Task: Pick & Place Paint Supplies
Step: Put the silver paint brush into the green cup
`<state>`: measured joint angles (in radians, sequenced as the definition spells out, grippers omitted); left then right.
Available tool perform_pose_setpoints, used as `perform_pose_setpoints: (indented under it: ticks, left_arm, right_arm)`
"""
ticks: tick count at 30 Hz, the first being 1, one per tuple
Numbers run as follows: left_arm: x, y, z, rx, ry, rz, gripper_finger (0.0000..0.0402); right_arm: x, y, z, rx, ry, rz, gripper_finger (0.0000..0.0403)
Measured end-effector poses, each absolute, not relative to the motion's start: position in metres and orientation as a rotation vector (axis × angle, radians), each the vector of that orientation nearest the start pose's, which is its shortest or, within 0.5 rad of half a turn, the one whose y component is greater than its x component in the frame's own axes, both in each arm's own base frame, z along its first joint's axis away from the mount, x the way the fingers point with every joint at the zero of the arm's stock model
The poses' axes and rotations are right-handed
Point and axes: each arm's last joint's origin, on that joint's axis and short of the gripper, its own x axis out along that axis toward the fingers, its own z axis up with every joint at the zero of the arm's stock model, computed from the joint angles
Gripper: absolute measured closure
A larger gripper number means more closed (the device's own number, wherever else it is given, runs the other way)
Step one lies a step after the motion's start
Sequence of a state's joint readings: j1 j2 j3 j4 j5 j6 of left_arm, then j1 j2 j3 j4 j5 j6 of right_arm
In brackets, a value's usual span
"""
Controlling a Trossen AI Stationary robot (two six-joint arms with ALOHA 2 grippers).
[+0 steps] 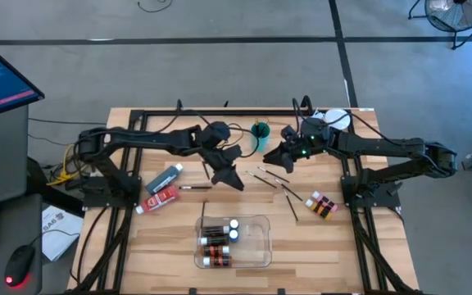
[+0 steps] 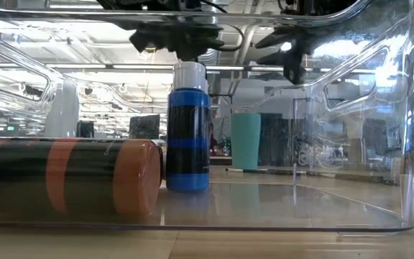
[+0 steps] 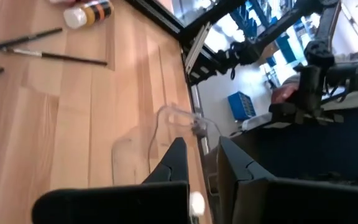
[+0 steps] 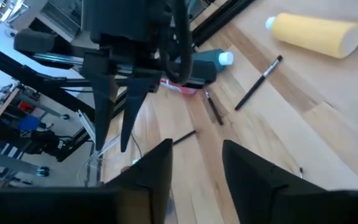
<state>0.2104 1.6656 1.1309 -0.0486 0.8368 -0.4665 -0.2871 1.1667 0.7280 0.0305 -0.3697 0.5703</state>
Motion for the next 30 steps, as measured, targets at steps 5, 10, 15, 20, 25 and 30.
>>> perform_pose_setpoints:
  ticks: [5, 10, 15, 20, 25, 30]
  left_arm:
    - [0.361, 0.054, 0.246, -0.730, 0.613, -0.487, 0.0401]
    - [0.361, 0.057, 0.245, -0.737, 0.610, -0.388, 0.0401]
    - [0.361, 0.061, 0.240, -0.711, 0.617, -0.199, 0.0401]
    - [0.359, 0.064, 0.235, -0.688, 0.641, -0.076, 0.0401]
    - [0.354, 0.066, 0.228, -0.585, 0.705, 0.045, 0.0401]
    - [0.348, 0.068, 0.215, -0.457, 0.762, 0.123, 0.0400]
  right_arm:
    - [0.243, -0.058, 0.256, 0.716, 0.435, -0.030, 0.0209]
    - [0.239, -0.050, 0.246, 0.668, 0.558, -0.038, 0.0175]
    - [0.227, -0.047, 0.228, 0.550, 0.756, -0.202, 0.0176]
    - [0.224, -0.049, 0.226, 0.533, 0.776, -0.255, 0.0186]
    - [0.228, -0.049, 0.219, 0.535, 0.817, -0.266, 0.0200]
    - [0.237, -0.047, 0.198, 0.516, 0.926, -0.258, 0.0218]
